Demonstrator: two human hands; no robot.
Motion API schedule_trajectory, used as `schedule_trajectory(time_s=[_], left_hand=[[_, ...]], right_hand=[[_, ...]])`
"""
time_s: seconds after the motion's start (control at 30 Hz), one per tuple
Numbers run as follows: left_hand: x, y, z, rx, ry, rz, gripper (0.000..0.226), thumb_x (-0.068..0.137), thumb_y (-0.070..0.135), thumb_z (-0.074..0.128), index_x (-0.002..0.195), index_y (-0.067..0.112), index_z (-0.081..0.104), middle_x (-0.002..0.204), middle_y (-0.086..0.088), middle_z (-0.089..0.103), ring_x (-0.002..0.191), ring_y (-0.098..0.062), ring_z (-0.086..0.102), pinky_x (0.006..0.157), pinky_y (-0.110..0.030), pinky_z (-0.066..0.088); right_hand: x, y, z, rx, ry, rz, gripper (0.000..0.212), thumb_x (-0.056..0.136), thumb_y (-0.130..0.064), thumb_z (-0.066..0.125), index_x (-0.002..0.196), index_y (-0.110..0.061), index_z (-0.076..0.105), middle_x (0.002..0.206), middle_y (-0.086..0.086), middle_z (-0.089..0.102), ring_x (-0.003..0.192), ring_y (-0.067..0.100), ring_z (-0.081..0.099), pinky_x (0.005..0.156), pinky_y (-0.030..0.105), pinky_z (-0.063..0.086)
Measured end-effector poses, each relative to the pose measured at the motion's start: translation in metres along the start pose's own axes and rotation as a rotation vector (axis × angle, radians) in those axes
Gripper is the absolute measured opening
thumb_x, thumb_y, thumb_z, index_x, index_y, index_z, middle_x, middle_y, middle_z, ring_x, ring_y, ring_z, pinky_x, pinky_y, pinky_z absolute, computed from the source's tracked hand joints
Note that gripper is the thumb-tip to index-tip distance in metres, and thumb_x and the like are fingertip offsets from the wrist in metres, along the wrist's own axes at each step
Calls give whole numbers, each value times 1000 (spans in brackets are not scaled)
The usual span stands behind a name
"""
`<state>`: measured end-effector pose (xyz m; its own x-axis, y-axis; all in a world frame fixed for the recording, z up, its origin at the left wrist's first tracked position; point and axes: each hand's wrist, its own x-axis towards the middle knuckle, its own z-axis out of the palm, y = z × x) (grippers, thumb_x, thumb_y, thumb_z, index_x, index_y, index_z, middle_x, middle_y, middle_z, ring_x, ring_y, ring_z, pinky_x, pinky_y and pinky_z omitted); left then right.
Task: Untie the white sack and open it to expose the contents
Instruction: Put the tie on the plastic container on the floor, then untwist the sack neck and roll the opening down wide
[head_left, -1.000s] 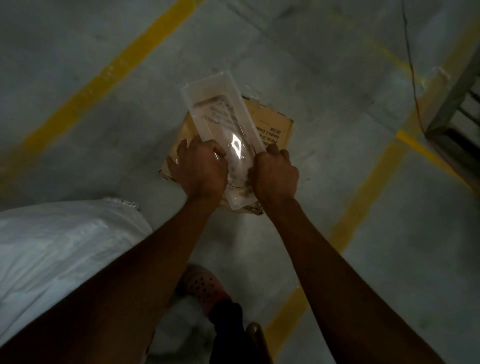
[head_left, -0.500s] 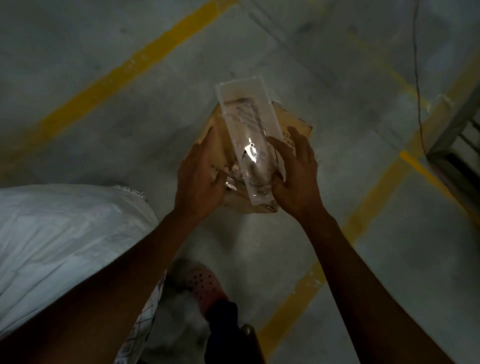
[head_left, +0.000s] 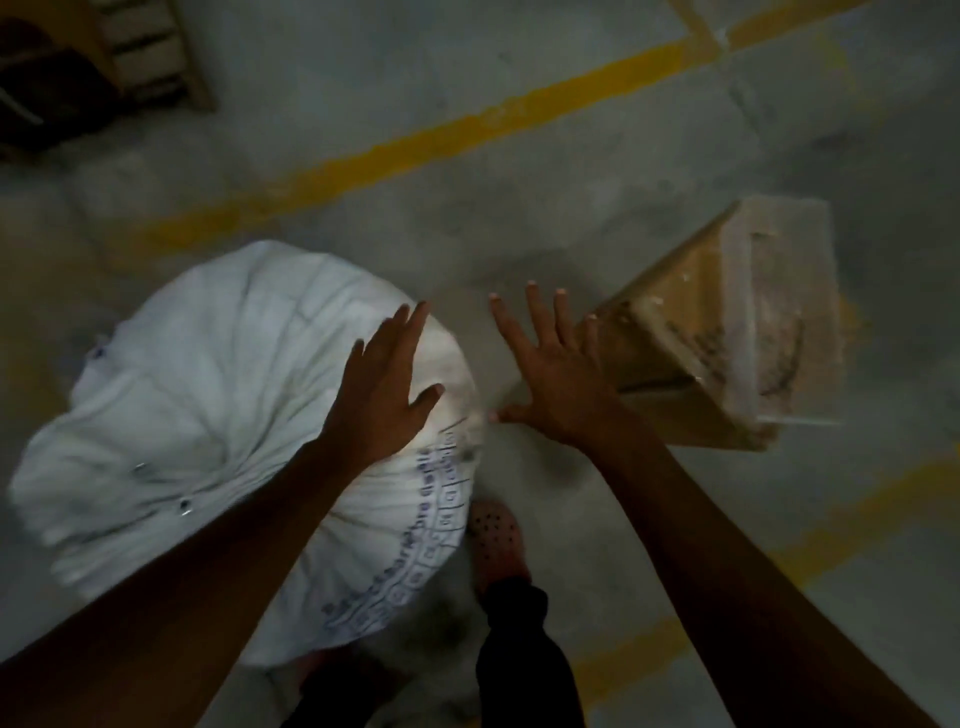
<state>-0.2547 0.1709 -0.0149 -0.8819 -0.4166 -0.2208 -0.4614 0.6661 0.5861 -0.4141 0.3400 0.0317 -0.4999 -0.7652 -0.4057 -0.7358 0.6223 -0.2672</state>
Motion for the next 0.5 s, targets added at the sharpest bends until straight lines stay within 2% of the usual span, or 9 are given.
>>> schedule_trajectory(time_s=[0.1,0.23,0.4,0.5], left_hand=[[-53,-71,-46,-3,60,-100,96,95,38,68,165,33,2,175,-3,12,162,-27,14,129,-57,14],[-103,-125,-82,-14,119,-197,97,93,40,70,166,33,6,175,-4,15,162,-26,13,129,-54,8],[-178,-197,-110,44,248,-313,96,87,56,61,166,29,13,174,-2,19,161,-28,17,128,-60,13],[-206,-225,-115,8,280,-395,99,87,64,57,166,27,11,175,-3,17,162,-28,14,129,-59,11]], right_hand=[[19,-78,20,4,-93,-129,133,71,-72,74,158,-38,-20,168,11,-26,154,44,-21,119,70,-4],[34,-139,37,-4,-185,-231,135,71,-66,79,157,-39,-21,168,7,-28,154,41,-23,119,68,-4],[58,-228,57,-26,-305,-401,133,71,-64,81,158,-40,-17,169,5,-25,154,37,-25,122,65,-2],[71,-268,65,-52,-336,-487,133,70,-66,80,159,-39,-14,170,5,-22,155,37,-22,122,62,-1]])
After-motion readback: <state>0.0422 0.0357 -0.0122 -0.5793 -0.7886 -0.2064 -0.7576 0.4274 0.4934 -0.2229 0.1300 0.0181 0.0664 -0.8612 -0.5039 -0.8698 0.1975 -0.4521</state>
